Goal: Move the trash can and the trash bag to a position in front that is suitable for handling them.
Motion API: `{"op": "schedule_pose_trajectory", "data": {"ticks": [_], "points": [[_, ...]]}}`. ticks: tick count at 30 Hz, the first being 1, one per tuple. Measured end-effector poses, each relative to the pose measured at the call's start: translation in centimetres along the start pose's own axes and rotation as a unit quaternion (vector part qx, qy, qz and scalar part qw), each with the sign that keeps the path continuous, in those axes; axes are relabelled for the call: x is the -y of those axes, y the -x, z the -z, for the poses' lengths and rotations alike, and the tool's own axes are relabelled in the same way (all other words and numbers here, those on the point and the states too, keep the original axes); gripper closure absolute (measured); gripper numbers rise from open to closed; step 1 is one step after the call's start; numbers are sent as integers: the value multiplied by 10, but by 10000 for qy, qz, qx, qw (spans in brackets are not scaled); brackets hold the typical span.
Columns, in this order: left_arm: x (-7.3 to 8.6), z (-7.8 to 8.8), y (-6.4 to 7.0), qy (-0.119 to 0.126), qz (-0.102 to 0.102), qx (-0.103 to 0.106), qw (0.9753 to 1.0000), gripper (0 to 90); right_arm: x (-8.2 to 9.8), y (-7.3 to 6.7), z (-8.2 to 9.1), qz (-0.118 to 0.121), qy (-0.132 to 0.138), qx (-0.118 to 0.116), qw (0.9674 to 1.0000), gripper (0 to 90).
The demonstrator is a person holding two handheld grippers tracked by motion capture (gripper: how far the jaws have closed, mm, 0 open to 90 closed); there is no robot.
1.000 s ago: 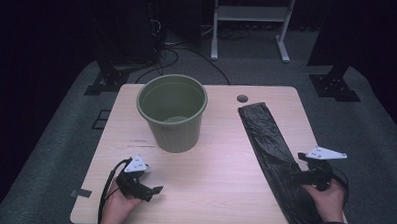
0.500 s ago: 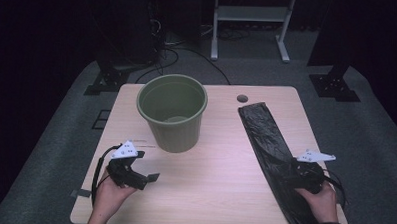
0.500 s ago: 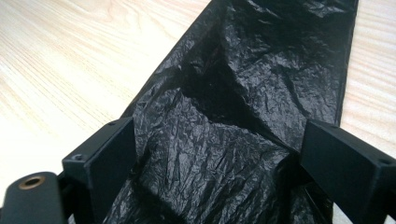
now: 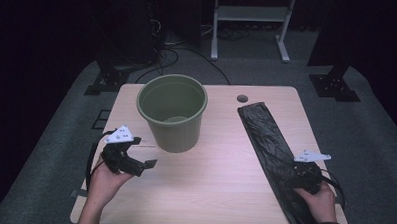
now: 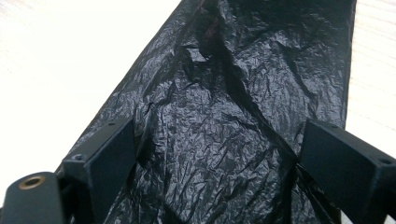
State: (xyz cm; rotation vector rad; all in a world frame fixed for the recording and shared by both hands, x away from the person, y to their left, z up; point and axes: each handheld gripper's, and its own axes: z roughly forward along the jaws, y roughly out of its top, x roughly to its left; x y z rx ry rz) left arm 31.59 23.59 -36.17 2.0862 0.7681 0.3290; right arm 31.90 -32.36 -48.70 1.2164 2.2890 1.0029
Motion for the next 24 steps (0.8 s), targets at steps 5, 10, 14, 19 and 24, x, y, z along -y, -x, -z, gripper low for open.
{"op": "schedule_pose_trajectory", "data": {"ticks": [5,10,14,19,24], "points": [[-15,10,-7,79,2,-45,10000,0,0,0,0,8,-1,0,10000,96],[-30,16,-17,159,36,-87,9998,0,0,0,0,13,-3,-5,10000,96],[-41,18,-28,194,88,-131,9997,0,0,0,0,14,-2,-5,10000,96],[-56,18,-43,224,128,-164,9995,0,0,0,0,14,-2,-4,10000,96],[-68,13,-61,208,194,-249,9993,0,0,0,0,12,-2,-4,10000,96]]}}
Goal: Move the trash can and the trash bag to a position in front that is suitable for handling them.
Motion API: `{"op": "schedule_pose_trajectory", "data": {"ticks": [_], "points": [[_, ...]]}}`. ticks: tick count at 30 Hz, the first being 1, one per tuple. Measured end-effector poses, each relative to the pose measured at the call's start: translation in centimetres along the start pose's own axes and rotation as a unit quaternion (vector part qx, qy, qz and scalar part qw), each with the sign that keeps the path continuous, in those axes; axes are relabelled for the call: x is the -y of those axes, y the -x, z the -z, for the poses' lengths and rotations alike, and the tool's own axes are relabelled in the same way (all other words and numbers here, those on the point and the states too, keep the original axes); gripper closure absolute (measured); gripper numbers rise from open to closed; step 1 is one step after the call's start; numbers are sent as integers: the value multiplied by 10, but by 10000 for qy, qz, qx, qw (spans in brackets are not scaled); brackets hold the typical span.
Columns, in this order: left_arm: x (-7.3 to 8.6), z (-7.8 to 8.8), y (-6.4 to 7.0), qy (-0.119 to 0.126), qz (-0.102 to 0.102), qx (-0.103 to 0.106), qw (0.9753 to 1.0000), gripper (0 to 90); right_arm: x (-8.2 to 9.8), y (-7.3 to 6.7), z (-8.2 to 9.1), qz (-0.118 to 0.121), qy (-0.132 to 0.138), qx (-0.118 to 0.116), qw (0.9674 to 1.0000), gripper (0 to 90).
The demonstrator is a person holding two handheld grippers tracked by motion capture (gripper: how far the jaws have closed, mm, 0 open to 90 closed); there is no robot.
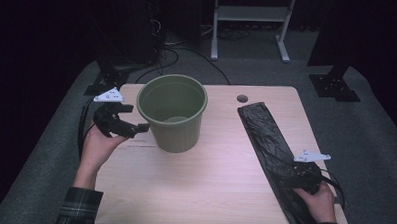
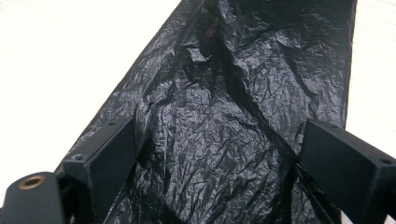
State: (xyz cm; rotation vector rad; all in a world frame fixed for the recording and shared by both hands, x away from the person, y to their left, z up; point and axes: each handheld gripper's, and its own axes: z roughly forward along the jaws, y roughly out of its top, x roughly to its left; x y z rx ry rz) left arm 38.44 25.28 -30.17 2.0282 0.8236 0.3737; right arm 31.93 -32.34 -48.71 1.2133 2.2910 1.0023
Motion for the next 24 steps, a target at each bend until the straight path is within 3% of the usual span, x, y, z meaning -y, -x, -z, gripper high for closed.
{"op": "schedule_pose_trajectory", "data": {"ticks": [4,10,13,22,24], "points": [[-10,-6,-14,97,132,59,9998,0,0,0,0,-2,0,-1,10000,96],[-18,-21,-31,-25,227,14,9997,0,0,0,0,5,4,-1,10000,96],[-19,-29,-35,-30,215,45,9998,0,0,0,0,1,2,-4,10000,96],[-16,-46,-42,-296,157,-170,9993,0,0,0,0,1,-2,-5,10000,96],[-15,-50,-43,-320,222,-77,9992,0,0,0,0,2,-2,-4,10000,96]]}}
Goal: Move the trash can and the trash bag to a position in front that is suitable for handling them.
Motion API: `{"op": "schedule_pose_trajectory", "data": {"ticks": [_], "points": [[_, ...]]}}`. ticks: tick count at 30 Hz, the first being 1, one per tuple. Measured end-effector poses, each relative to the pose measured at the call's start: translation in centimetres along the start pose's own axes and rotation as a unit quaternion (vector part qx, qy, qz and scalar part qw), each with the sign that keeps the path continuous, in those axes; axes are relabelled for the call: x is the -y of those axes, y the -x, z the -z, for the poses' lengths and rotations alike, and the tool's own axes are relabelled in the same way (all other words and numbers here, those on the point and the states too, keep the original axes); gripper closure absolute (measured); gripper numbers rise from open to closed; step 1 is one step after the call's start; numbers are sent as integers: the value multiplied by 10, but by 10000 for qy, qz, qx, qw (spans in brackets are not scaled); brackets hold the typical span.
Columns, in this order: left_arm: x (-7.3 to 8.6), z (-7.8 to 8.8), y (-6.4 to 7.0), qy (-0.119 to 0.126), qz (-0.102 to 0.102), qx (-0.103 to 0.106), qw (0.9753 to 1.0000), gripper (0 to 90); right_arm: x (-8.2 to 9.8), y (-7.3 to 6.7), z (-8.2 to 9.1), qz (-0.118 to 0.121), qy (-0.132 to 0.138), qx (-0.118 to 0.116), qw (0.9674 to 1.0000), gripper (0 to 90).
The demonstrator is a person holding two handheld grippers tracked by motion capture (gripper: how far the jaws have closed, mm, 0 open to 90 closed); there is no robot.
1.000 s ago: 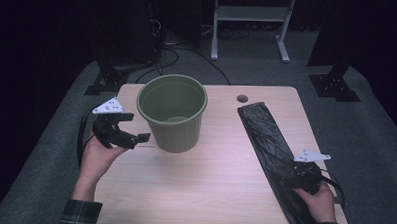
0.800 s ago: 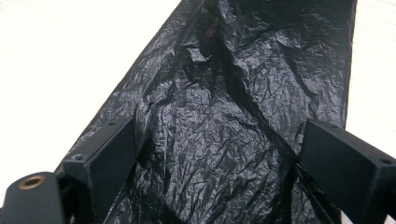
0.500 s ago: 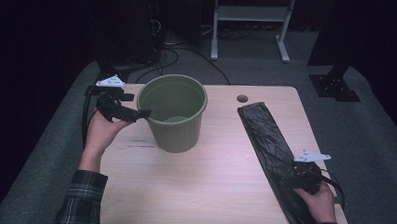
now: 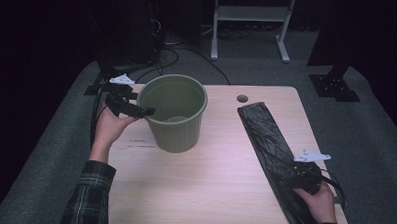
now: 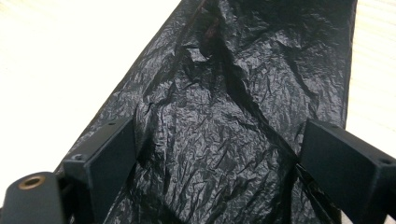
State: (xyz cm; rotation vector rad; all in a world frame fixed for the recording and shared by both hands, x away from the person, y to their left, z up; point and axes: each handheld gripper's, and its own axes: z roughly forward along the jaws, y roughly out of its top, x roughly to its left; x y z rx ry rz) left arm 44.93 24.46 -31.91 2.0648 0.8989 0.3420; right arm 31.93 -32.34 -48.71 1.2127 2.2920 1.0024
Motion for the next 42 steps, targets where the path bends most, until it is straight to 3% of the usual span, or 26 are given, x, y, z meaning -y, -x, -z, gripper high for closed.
{"op": "schedule_pose_trajectory", "data": {"ticks": [2,11,25,42], "points": [[-1,-3,2,-34,-19,-44,10000,0,0,0,0,0,3,0,10000,96],[-2,-10,18,19,-150,195,9997,0,0,0,0,-1,1,1,10000,96],[4,-14,61,157,-365,552,9977,0,0,0,0,6,6,5,10000,96],[5,-22,113,168,-688,1044,9920,0,0,0,0,7,5,4,10000,96]]}}
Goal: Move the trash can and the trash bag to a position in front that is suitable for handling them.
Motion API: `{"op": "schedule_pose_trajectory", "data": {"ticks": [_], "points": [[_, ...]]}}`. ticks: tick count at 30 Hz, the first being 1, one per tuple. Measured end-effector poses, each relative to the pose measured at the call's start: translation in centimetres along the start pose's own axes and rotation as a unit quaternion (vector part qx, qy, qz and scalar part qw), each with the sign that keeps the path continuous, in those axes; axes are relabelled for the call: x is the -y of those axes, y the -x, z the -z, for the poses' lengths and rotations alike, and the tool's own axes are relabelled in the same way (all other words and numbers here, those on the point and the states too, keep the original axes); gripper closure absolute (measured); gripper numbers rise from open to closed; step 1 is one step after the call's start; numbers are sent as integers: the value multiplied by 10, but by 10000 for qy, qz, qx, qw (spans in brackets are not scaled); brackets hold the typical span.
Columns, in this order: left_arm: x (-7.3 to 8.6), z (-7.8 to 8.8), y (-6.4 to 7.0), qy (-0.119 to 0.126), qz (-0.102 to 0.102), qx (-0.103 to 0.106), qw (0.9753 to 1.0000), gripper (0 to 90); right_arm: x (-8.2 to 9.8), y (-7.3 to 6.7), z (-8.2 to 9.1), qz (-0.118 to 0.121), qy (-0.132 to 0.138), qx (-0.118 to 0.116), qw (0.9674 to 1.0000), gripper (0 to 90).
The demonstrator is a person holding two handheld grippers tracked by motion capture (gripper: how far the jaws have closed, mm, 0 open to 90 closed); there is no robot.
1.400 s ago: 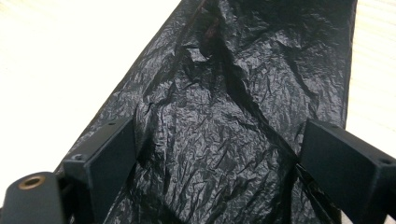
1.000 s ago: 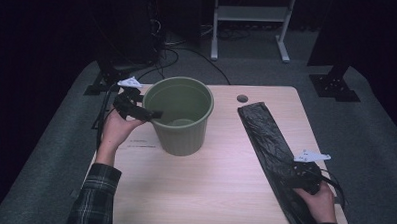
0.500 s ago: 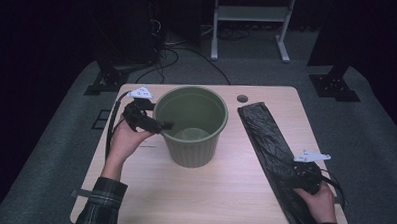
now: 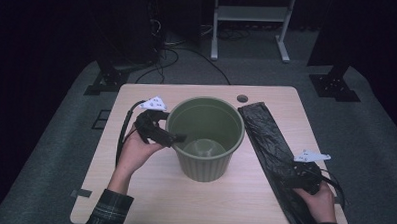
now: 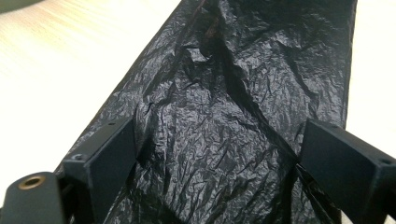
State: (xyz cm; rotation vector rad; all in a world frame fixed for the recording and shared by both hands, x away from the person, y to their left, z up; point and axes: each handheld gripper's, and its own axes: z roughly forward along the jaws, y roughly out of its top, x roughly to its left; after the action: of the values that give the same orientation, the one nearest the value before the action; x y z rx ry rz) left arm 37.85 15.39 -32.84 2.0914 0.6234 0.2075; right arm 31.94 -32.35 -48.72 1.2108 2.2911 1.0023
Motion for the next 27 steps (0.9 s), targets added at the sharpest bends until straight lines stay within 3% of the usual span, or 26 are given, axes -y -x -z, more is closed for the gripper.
{"op": "schedule_pose_trajectory", "data": {"ticks": [7,14,20,27], "points": [[-3,-7,17,-37,-133,179,9997,0,0,0,0,-5,-1,0,10000,96],[-3,-16,37,44,-94,441,9990,0,0,0,0,-2,-1,0,10000,96],[-6,-10,31,214,-58,338,9992,0,0,0,0,-3,0,0,10000,96],[-8,17,27,564,-38,134,9983,0,0,0,0,-3,-2,0,10000,96]]}}
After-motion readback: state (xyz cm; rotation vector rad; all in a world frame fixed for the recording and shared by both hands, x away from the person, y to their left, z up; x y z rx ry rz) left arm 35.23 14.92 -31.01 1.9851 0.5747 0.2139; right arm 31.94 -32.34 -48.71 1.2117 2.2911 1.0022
